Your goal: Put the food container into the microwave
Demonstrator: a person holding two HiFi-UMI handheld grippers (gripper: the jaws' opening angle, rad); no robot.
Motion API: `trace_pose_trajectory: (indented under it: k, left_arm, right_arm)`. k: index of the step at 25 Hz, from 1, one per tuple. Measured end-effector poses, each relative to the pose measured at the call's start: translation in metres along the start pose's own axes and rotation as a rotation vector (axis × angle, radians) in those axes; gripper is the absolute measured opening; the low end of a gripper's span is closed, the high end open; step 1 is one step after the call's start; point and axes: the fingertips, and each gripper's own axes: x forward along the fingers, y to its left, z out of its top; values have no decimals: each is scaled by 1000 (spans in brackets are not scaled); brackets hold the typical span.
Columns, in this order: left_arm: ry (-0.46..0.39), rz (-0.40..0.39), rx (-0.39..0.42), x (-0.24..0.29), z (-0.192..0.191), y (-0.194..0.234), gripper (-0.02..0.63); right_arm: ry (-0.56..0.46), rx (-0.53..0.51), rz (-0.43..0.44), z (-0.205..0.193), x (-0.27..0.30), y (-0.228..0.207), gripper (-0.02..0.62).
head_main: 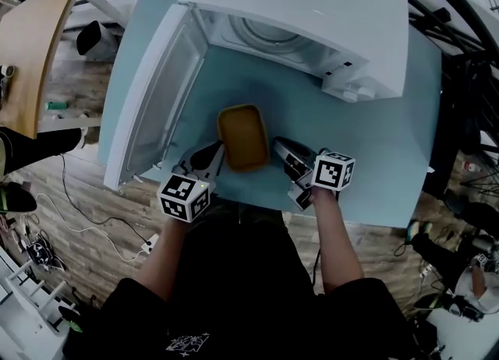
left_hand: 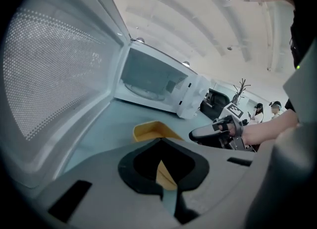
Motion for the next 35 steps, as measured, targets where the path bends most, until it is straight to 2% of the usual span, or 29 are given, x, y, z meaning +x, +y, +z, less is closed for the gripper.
trace_pose_trajectory:
  k: [2,4,7,19,35]
  left_arm:
    - [0,-7,1,3,3,0,6]
    - [2,-13,2,6,5,0,6]
    - [5,-18,2,9,6,0,6]
    - [9,-22,-9,13,7,3,6]
    - [12,-18,-13,8,6,5,6]
  right_arm:
    - [5,26,20,1,2,-2,14]
    - [8,58,44,0,4,-3,98]
    - [5,77,38,0,5,-9,67]
    - [28,192,188,-4,15,-3,98]
    - [42,213,216,-5,24,-1,66]
